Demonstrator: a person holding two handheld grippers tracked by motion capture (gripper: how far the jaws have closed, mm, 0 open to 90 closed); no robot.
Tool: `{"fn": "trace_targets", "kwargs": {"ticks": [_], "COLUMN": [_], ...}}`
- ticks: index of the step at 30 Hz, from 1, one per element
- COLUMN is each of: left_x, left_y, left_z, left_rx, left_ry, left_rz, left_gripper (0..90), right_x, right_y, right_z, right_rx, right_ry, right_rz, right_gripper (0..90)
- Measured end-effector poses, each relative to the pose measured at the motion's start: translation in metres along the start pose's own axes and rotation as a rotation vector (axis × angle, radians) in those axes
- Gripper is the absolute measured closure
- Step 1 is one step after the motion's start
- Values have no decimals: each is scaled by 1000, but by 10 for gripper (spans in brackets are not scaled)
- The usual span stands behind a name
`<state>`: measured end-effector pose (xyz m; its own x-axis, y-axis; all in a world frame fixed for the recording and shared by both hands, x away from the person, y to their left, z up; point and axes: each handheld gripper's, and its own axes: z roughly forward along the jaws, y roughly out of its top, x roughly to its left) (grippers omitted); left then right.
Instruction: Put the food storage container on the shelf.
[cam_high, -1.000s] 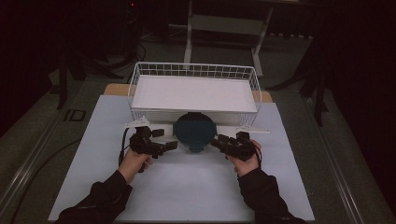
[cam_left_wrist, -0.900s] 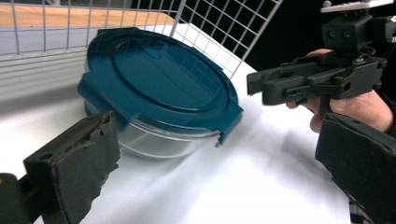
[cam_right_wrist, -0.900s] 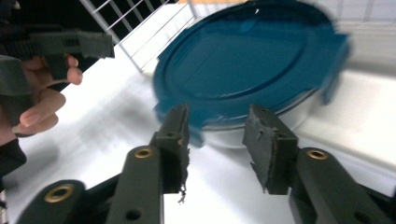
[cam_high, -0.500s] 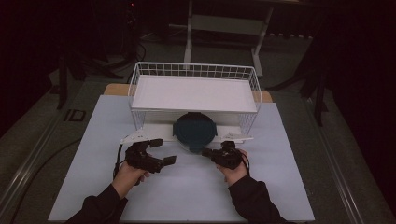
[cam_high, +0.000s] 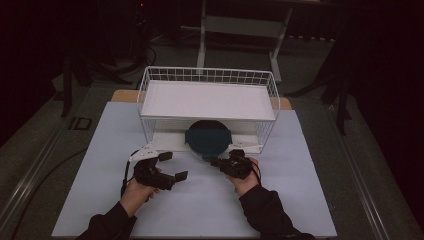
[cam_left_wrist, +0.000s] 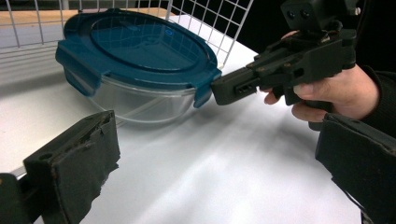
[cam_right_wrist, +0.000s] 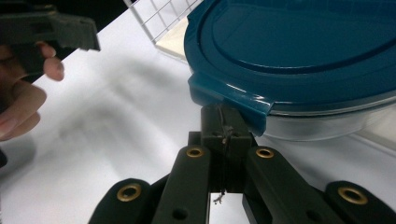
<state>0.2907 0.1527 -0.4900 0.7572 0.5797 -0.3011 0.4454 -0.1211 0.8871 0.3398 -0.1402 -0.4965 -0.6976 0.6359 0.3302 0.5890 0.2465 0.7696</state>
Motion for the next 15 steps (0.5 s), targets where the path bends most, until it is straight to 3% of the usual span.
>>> {"fn": "trace_targets", "kwargs": {"ticks": [15], "left_x": [-2], "left_y": [0], "left_z": [2], "left_rx": [-2], "left_ry": [-12], "left_rz": [13], "left_gripper": [0], "right_x": [-9], "right_y": [14], "right_z": [16], "right_rx": [-10], "right_ry": [-35], "right_rz": [13], "right_gripper": [900]}}
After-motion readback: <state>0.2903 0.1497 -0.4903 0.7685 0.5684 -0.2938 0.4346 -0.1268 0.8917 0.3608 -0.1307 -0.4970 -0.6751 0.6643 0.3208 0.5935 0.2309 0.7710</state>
